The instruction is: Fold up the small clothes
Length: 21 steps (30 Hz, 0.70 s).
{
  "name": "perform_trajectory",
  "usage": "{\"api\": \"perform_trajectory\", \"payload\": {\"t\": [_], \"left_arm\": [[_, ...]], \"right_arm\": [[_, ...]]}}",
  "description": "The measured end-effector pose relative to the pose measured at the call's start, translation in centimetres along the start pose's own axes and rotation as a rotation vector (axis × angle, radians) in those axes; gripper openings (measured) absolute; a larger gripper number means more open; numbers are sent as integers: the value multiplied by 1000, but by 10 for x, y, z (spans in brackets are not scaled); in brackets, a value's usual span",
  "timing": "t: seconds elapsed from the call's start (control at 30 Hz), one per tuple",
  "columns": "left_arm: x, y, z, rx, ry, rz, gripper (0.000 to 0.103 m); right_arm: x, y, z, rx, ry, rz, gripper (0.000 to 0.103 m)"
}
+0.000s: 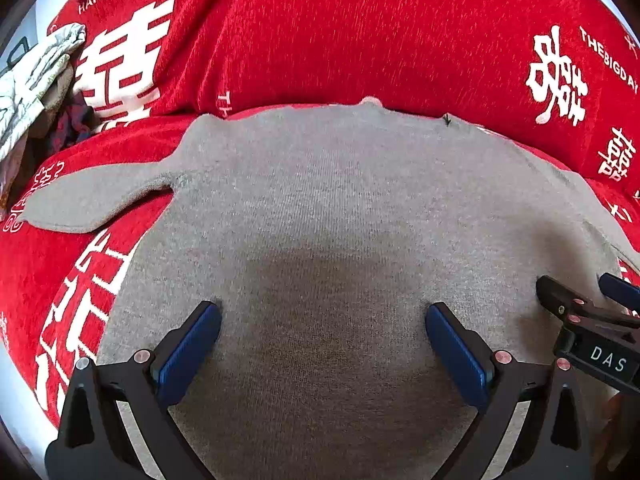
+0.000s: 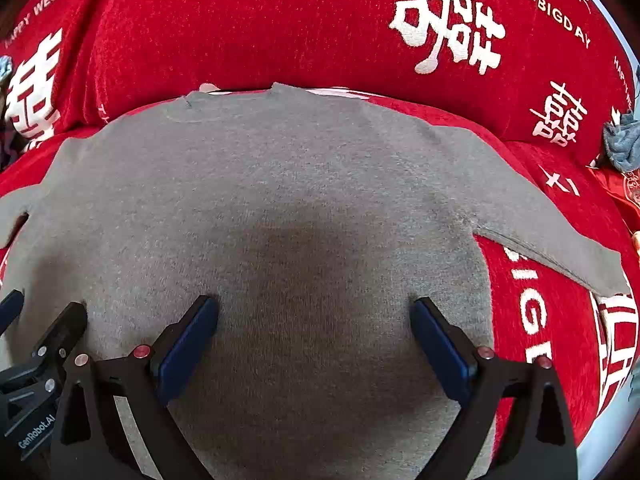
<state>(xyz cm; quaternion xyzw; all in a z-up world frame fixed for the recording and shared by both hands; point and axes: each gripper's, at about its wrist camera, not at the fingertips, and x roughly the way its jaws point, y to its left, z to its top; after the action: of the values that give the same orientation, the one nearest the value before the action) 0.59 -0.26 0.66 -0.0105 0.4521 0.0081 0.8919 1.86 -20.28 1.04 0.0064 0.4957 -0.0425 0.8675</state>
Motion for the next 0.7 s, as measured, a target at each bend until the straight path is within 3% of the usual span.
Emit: {"api": "perform_trajectory", "payload": {"t": [0.27, 0.37, 0.47, 0.6, 0.7], "left_arm": [[4, 0, 14, 2, 132, 1, 103], [3, 1, 22, -39, 181, -17, 103], [-2, -3, 29, -71, 180, -21, 103], [-9, -25, 37, -30, 151, 10, 103], [-13, -43, 45, -18, 151, -10, 103]], "right_arm": [[-1, 0, 3, -7, 18, 9, 98], [-3, -4, 8, -26, 32, 29, 98], [-9, -12, 12, -13, 23, 9, 98], [-21, -32, 19, 15, -12, 4, 98], [-29, -53, 24, 57, -35, 3, 98]]}}
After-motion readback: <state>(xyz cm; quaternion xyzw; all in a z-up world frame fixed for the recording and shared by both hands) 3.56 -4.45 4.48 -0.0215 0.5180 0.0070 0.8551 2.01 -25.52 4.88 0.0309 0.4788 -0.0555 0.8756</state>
